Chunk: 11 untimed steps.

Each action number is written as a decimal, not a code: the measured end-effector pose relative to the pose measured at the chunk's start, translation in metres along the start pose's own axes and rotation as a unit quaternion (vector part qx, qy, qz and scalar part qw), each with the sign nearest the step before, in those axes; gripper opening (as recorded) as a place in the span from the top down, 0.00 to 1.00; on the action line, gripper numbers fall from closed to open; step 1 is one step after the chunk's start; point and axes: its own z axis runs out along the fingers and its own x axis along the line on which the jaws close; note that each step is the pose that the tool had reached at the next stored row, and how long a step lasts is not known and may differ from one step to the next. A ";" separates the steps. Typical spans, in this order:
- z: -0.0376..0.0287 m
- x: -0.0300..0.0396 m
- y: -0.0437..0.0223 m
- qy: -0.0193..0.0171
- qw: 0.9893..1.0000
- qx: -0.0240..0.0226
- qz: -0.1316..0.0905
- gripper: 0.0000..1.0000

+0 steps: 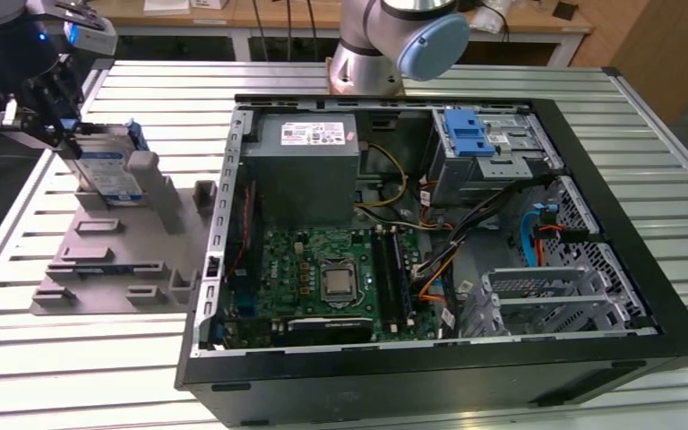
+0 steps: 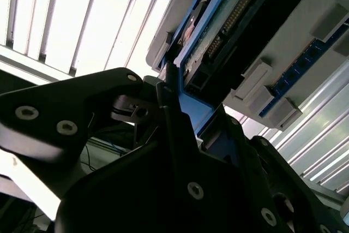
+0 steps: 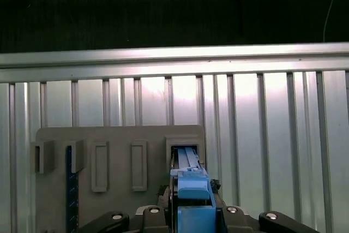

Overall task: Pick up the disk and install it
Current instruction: 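Pick up the disk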

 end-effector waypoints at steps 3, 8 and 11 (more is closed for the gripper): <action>0.0000 0.0000 -0.0001 0.000 1.000 0.000 0.000 0.63; 0.0000 0.0000 -0.0001 0.000 1.000 0.000 -0.014 0.63; 0.0000 0.0000 -0.0001 0.000 1.000 0.000 -0.014 0.63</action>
